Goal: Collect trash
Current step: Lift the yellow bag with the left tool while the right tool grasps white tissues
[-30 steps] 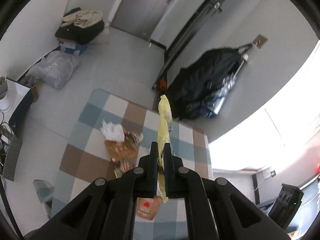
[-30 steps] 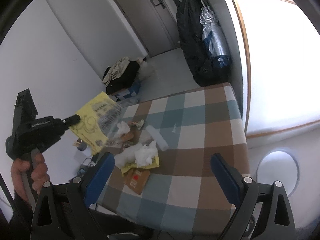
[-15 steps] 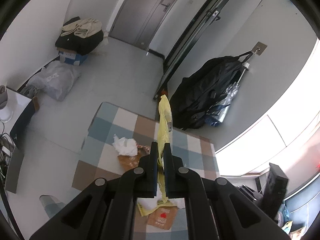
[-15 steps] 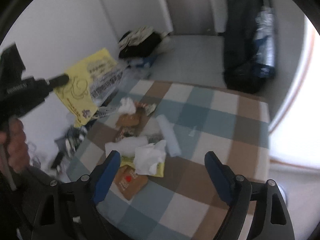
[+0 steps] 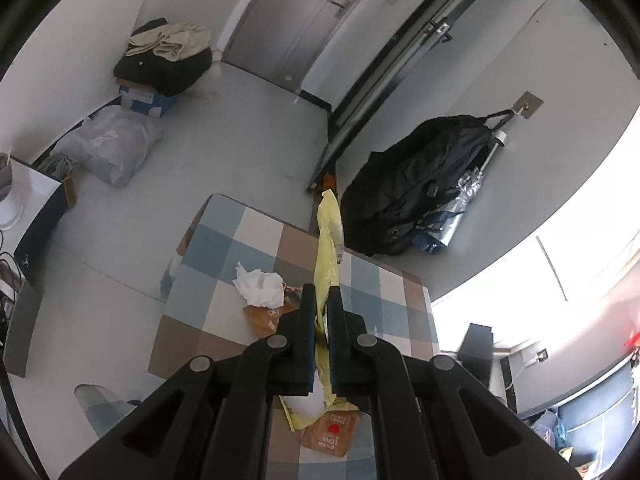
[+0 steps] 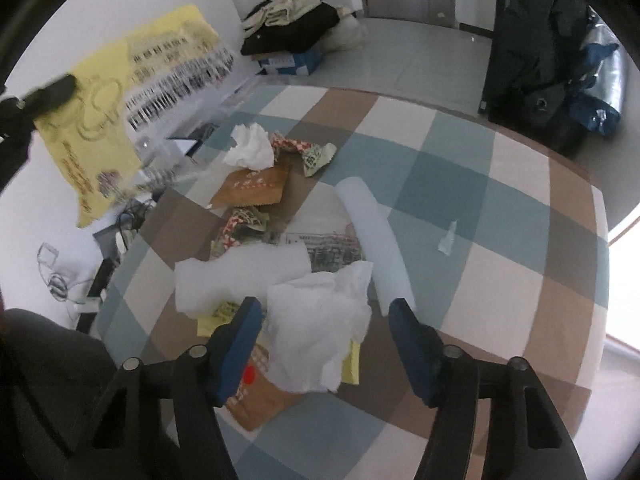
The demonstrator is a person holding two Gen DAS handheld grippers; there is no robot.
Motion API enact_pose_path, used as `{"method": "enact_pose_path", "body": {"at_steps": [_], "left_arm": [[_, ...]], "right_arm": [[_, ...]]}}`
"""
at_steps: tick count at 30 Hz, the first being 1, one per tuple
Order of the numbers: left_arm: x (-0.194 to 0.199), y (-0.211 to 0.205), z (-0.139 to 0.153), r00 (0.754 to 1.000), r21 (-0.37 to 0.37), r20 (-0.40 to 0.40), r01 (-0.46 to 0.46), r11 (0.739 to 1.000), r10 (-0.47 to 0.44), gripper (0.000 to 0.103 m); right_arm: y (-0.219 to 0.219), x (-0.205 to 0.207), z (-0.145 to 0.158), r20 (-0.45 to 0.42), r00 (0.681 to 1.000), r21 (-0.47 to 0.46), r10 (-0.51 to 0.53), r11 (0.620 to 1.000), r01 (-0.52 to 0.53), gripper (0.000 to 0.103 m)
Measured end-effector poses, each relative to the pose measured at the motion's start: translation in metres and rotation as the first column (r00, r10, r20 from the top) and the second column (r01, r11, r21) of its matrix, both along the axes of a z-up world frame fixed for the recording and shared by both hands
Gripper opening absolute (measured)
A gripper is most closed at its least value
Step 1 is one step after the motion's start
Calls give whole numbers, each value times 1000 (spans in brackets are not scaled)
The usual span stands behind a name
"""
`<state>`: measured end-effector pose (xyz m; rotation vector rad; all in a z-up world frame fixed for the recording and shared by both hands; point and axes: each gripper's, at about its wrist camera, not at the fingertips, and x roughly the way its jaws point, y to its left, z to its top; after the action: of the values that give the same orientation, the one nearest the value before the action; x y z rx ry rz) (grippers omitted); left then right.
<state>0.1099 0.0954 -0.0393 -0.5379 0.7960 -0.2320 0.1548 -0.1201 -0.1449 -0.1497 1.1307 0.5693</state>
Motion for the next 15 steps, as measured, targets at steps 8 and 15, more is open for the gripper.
{"method": "enact_pose_path", "body": {"at_steps": [8,15], "left_arm": [[-4,4,-1,1000,10,1,-31,999,31,1],[-3,0,-2,1000,4,-4,-17,1000,17,1]], "right_arm": [[8,0,-8,-1,1000,-52,31,998,-31,31],[-1,-3,1,11,1000,-15,14,1000,-14,20]]}}
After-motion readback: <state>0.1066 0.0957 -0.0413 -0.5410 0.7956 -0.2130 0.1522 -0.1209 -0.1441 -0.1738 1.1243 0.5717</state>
